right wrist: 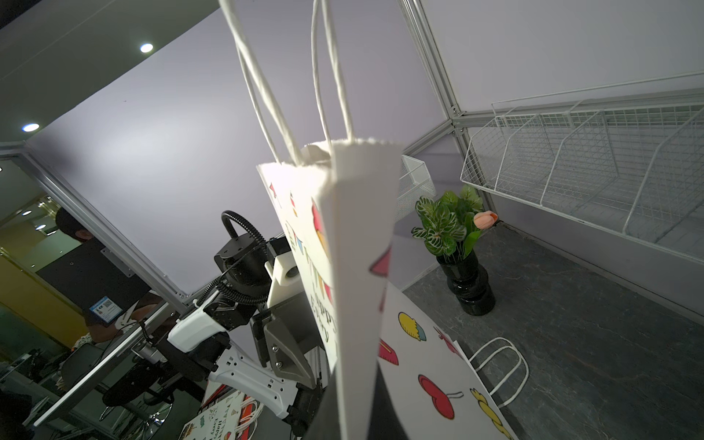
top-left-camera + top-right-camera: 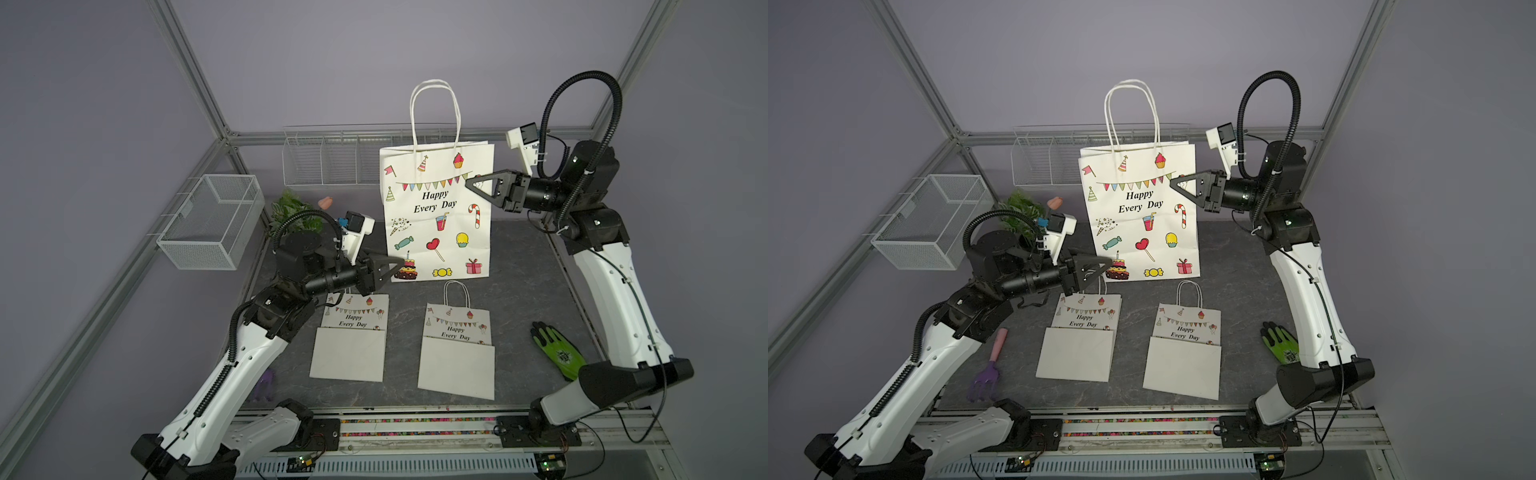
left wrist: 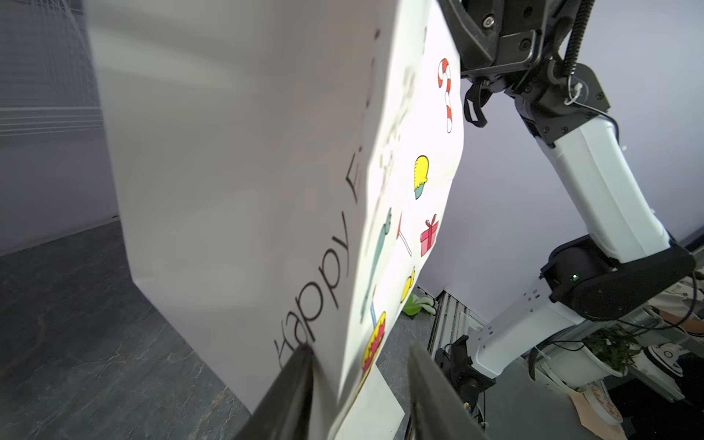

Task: Put away the paper bag
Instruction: Press the paper bag.

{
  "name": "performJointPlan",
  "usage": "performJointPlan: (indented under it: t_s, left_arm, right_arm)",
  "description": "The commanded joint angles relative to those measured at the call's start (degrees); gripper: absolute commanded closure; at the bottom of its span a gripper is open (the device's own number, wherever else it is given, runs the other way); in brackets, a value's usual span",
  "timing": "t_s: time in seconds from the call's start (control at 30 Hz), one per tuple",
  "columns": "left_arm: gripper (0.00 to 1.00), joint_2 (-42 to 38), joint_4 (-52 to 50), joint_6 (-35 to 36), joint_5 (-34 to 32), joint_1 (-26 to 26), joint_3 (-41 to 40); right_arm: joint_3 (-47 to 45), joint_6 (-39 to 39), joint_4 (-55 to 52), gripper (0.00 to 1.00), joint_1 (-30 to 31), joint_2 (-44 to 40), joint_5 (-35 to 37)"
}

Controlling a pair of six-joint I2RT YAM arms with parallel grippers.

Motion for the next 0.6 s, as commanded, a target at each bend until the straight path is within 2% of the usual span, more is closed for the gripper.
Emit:
performJointPlan:
  t_s: [0.0, 0.27, 0.43, 0.47, 0.57]
  left_arm:
    - [0.57, -1.3, 3.0, -2.4, 4.7, -0.6, -1.2]
    - [0.48, 1.7, 1.7, -1.5, 4.2, -2.6, -1.1]
    - [0.21, 2.5, -2.8, 1.9, -1.2, -2.6, 4.6]
    - [0.18, 3.0, -3.3, 2.4, -1.8, -2.7, 6.3]
    - [0.19, 5.1, -4.7, 3.6, -2.8, -2.6, 11.0]
  right_arm:
    - [0.9, -1.2, -0.2, 0.93, 0.3, -1.0, 0.3]
    - [0.9, -1.0, -0.3, 0.93, 0.4, -1.2, 0.6]
    - [-0.6, -2.5, -2.3, 0.93, 0.5, -1.7, -1.4]
    - [-1.5, -3.1, -2.9, 0.93, 0.6, -2.0, -1.5]
    - [-4.7, -4.0, -3.1, 0.93, 0.6, -3.6, -1.8]
